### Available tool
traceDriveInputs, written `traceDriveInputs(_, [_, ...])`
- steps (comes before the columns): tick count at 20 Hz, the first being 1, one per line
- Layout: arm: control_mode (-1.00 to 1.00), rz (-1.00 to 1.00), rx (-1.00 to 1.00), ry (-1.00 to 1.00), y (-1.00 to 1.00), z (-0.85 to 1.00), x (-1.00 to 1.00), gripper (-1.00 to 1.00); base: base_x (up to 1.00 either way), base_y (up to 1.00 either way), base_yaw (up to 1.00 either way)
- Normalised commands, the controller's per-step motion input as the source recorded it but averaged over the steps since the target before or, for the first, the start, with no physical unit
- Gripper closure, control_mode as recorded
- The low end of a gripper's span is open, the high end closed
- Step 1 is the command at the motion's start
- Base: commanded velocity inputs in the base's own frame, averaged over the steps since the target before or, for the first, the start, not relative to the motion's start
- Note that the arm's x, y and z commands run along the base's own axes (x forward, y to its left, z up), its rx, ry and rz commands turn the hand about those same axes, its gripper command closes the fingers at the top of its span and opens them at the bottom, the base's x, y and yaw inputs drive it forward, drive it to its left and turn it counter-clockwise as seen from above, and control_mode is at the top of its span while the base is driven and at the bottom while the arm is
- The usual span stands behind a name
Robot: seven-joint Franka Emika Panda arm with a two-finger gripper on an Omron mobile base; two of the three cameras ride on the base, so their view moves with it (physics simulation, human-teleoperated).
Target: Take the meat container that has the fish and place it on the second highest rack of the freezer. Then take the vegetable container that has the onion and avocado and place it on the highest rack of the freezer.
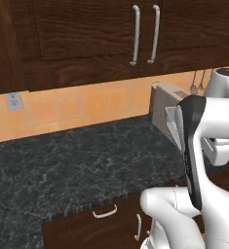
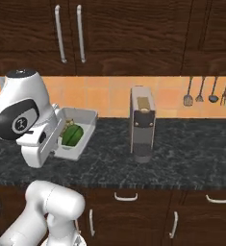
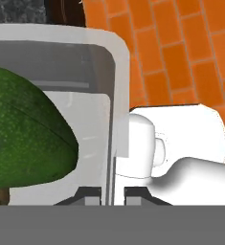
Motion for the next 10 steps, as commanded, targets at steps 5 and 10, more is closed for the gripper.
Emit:
traceDriveInputs(5, [1.00, 0.00, 0.00, 0.00, 0.00, 0.00, 0.00, 1.00, -0.15, -0.94, -0.63])
traceDriveInputs(10, [1.00, 0.00, 0.00, 0.00, 0.00, 0.00, 0.00, 1.00, 0.00, -0.74, -0.72])
